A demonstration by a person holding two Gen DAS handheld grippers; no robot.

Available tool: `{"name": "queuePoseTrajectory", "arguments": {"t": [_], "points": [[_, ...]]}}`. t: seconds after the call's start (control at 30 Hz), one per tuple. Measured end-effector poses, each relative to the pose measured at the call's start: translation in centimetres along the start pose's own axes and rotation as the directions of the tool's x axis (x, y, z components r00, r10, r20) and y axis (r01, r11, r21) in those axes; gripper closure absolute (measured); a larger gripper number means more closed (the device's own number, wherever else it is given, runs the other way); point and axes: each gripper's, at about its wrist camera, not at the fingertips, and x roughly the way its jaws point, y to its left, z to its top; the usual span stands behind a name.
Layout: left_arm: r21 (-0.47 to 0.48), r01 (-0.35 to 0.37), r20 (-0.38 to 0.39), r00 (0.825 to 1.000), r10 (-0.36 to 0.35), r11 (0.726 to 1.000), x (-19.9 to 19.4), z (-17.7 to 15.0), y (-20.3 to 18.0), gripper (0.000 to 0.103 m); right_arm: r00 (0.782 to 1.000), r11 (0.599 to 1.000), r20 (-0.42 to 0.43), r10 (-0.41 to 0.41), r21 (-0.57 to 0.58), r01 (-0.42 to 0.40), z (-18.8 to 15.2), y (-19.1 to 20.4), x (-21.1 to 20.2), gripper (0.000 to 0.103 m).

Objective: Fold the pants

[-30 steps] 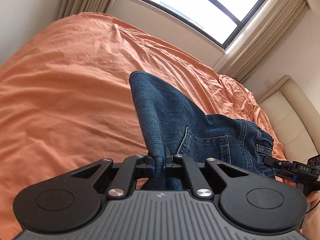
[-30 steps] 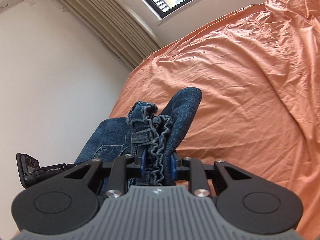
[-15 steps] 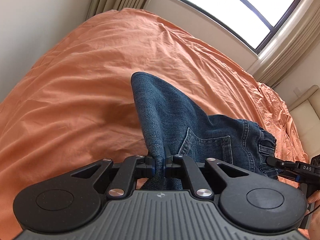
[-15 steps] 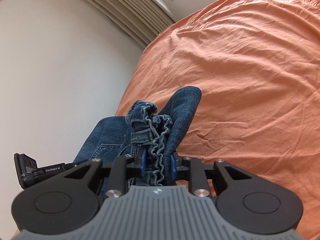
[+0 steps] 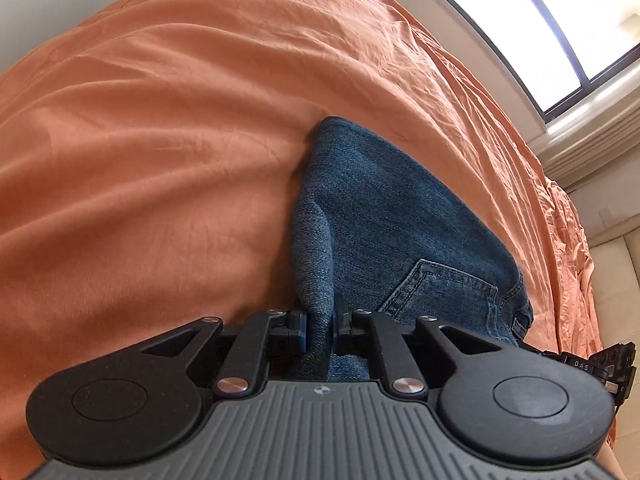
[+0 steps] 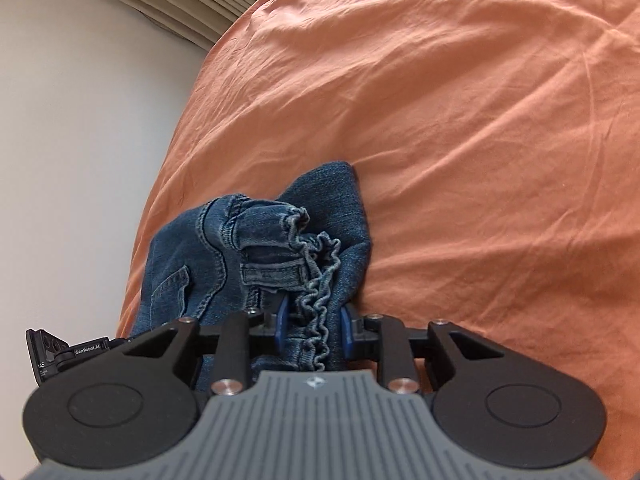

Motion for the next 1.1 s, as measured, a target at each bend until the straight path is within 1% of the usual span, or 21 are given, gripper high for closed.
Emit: {"name": "queuePoseTrajectory", "arguments": {"t": [0.07,0.1,0.17,0.23,0.33,0.43,0.5,0.53,0.63,0.67,0.73,0.83,0.9,0.93,1.0,1.07,1.1], "points": [[-0.010,-0.019,0.000,1.000,0.019,1.000,-0.7,0.0,-0.2,0.085,1.000,1.000,-0.009,-0.015,0.015,0.015,0.1,0.2,-0.2,0.081],[-0.011,-0.029,0.001,1.000,0.029,1.000,-1.2,0.0,-0.3,0.083,1.000,1.000,-0.012,-0.027,0.012,0.028,0.2,0.5,-0.4,0.078],[-0.009,-0.054,-0.006,0.999,0.054,0.999,-2.4,-0.3,-0.3,0.082,0.998,0.998,0.006,-0.055,-0.033,0.055,0.7,1.7,-0.9,0.068],[-0.001,-0.070,-0.018,0.997,0.070,0.998,-3.6,-1.0,-0.1,0.082,0.995,0.989,0.052,-0.081,-0.119,0.087,0.2,2.9,-2.5,0.061],[0.032,-0.109,-0.049,0.993,0.110,0.994,-5.0,-2.6,-0.1,0.081,0.989,0.969,0.103,-0.104,-0.216,0.124,-1.1,4.3,-4.9,0.062],[0.072,-0.147,-0.068,0.986,0.152,0.986,-6.3,-4.5,-0.5,0.081,0.983,0.953,0.160,-0.087,-0.273,0.129,-2.8,5.2,-7.8,0.062],[0.094,-0.195,-0.088,0.975,0.204,0.976,-6.7,-5.7,-0.7,0.081,0.985,0.943,0.158,-0.064,-0.313,0.112,-4.0,6.0,-8.8,0.062],[0.104,-0.215,-0.097,0.970,0.225,0.971,-7.0,-6.3,-1.0,0.081,0.986,0.932,0.156,-0.056,-0.347,0.108,-5.0,6.4,-9.4,0.063],[0.120,-0.258,-0.099,0.958,0.270,0.959,-8.0,-7.7,-1.4,0.081,0.984,0.886,0.160,-0.074,-0.442,0.139,-7.3,7.8,-9.9,0.071],[0.124,-0.265,-0.088,0.957,0.277,0.956,-8.4,-8.0,-1.7,0.081,0.983,0.871,0.163,-0.083,-0.467,0.151,-8.1,8.1,-10.1,0.078],[0.136,-0.281,-0.055,0.955,0.290,0.950,-9.3,-8.5,-2.2,0.081,0.982,0.859,0.163,-0.091,-0.486,0.161,-9.1,8.2,-10.0,0.082],[0.177,-0.285,0.017,0.958,0.287,0.942,-11.0,-8.9,-3.7,0.081,0.979,0.862,0.181,-0.092,-0.477,0.169,-9.7,8.3,-9.9,0.082],[0.182,-0.261,0.070,0.965,0.252,0.948,-12.0,-9.0,-4.7,0.081,0.977,0.868,0.195,-0.091,-0.465,0.174,-9.7,8.7,-9.6,0.082],[0.179,-0.245,0.080,0.969,0.234,0.953,-12.2,-9.0,-5.0,0.081,0.975,0.868,0.200,-0.094,-0.464,0.179,-9.6,9.0,-9.3,0.082],[0.178,-0.217,0.081,0.975,0.205,0.960,-11.7,-9.0,-5.7,0.081,0.971,0.859,0.212,-0.115,-0.470,0.204,-9.7,9.5,-8.7,0.082],[0.189,-0.211,0.063,0.977,0.203,0.959,-10.6,-9.4,-6.0,0.081,0.966,0.844,0.209,-0.151,-0.482,0.236,-10.1,9.7,-7.7,0.082],[0.200,-0.217,0.054,0.976,0.211,0.955,-9.8,-9.7,-6.2,0.081,0.961,0.830,0.209,-0.179,-0.492,0.262,-10.5,9.7,-7.1,0.083]]}}
